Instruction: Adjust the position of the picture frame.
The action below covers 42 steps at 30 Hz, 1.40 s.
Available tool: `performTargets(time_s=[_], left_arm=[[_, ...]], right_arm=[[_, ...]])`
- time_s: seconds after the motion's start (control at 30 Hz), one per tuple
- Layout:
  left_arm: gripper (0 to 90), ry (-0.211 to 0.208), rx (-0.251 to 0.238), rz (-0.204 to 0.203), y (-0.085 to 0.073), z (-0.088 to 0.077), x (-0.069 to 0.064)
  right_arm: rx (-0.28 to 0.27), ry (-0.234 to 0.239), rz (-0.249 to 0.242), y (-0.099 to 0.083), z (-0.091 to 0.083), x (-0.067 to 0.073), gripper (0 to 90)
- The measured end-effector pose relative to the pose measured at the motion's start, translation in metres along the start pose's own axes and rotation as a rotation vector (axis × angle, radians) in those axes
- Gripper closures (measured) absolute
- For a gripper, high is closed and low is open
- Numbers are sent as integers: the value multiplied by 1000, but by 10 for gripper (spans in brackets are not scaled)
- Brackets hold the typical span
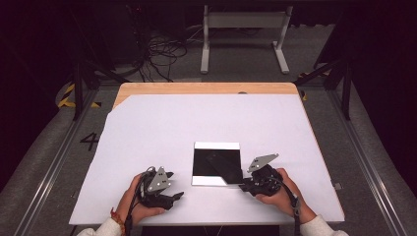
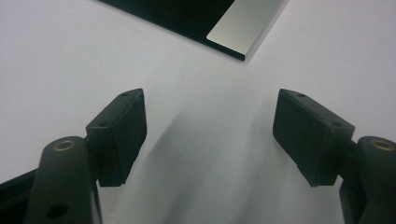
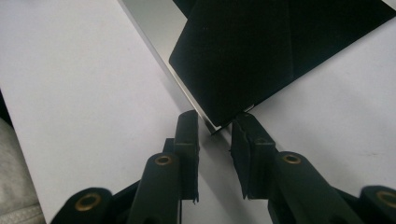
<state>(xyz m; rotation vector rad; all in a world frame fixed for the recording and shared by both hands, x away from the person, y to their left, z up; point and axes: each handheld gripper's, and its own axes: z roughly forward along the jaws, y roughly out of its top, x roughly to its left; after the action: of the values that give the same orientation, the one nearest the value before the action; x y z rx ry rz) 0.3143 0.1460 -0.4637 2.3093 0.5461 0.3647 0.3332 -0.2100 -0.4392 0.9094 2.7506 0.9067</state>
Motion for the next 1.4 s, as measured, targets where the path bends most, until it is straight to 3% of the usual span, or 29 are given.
performTargets(time_s=[0.07,0.27,0.43,0.67,0.83,0.97,1.13,1.23,1.4], left_arm=[[260,-5,2,-1,0,0,0],[240,-12,11,5,1,3,-3],[229,-9,13,5,2,3,-4],[213,1,15,18,3,4,-4],[208,1,17,18,3,4,-3],[204,-2,16,15,3,4,-4],[200,-5,10,8,4,5,-4],[196,-16,-3,0,6,6,-4],[196,-37,-14,-3,10,8,-5]], right_arm=[[-13,7,2,-1,0,0,709],[-103,72,73,-2,-5,-6,701],[-138,101,123,-2,-3,-9,672],[-231,252,300,-2,-1,-22,620],[-243,280,322,-3,-1,-23,564],[-258,273,325,-1,0,-23,543],[-290,272,374,3,-1,-29,525],[-292,305,416,4,4,-31,513],[-288,325,439,4,5,-34,528]])
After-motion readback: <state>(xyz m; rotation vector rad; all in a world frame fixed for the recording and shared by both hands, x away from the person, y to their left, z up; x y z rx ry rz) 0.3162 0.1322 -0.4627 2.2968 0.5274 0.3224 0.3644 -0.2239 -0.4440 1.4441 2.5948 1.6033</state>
